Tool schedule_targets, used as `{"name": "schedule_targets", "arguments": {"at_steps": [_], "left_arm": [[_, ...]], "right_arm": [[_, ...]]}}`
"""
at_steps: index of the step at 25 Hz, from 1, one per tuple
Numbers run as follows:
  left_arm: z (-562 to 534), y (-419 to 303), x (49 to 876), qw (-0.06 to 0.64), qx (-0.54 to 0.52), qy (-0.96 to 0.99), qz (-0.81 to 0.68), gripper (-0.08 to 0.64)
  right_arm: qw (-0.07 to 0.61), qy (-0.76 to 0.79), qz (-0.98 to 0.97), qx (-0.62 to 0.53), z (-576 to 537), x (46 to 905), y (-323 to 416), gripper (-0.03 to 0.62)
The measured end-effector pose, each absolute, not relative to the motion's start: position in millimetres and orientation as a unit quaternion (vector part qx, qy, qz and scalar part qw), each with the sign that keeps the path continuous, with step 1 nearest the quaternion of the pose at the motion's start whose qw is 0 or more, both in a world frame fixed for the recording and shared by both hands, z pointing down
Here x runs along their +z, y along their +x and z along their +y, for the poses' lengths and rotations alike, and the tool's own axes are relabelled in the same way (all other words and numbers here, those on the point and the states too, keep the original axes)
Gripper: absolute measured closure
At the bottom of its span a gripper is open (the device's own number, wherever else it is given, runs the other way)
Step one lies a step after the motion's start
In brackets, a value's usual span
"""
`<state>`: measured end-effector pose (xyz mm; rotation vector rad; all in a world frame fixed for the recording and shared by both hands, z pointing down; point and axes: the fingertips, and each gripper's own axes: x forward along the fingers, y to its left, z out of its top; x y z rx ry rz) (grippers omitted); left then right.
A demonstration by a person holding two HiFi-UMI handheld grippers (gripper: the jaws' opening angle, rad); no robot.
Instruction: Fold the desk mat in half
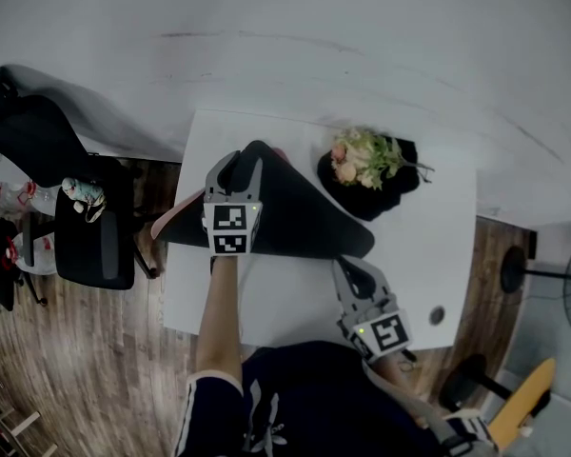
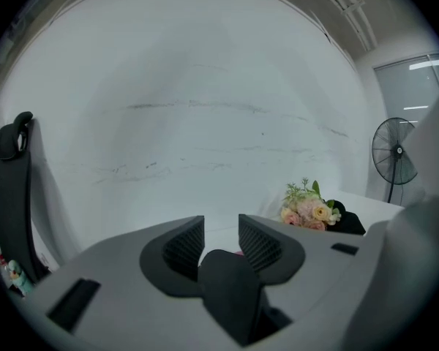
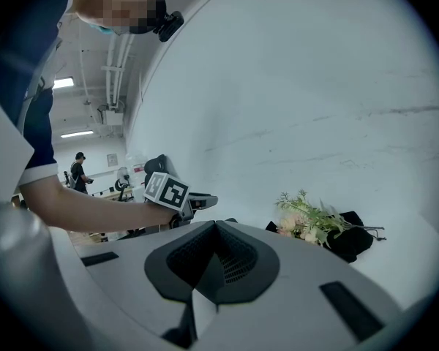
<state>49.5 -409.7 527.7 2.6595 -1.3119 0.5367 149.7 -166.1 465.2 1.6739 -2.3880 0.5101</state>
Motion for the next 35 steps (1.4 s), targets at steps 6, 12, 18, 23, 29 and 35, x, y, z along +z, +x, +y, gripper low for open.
{"name": "schedule_targets", "arguments": {"at_steps": [6, 12, 18, 23, 29, 35], "left_arm": [[-394, 35, 498, 0.051, 0.146, 0.873, -0.462, 0.499], [-357, 23, 454, 0.023, 0.111, 0.87, -0.48, 0.531], [-309, 4, 404, -0.01, 0.075, 0.865, -0.497, 0.555], [-266, -19, 371, -0.03, 0.05, 0.854, -0.517, 0.557], [-217, -47, 340, -0.035, 0.005, 0.834, -0.55, 0.557], [-170, -71, 337, -0.04, 0.002, 0.824, -0.565, 0.557]], "right_arm": [[0.086, 0.56, -0.81, 0.152, -159, 455, 146, 0.589], [0.083, 0.546, -0.823, 0.129, -143, 442, 136, 0.589], [0.071, 0.529, -0.839, 0.108, -127, 425, 120, 0.589], [0.065, 0.513, -0.851, 0.09, -111, 415, 104, 0.589], [0.066, 0.499, -0.861, 0.078, -93, 409, 91, 0.589], [0.062, 0.495, -0.863, 0.076, -77, 402, 80, 0.589]]}}
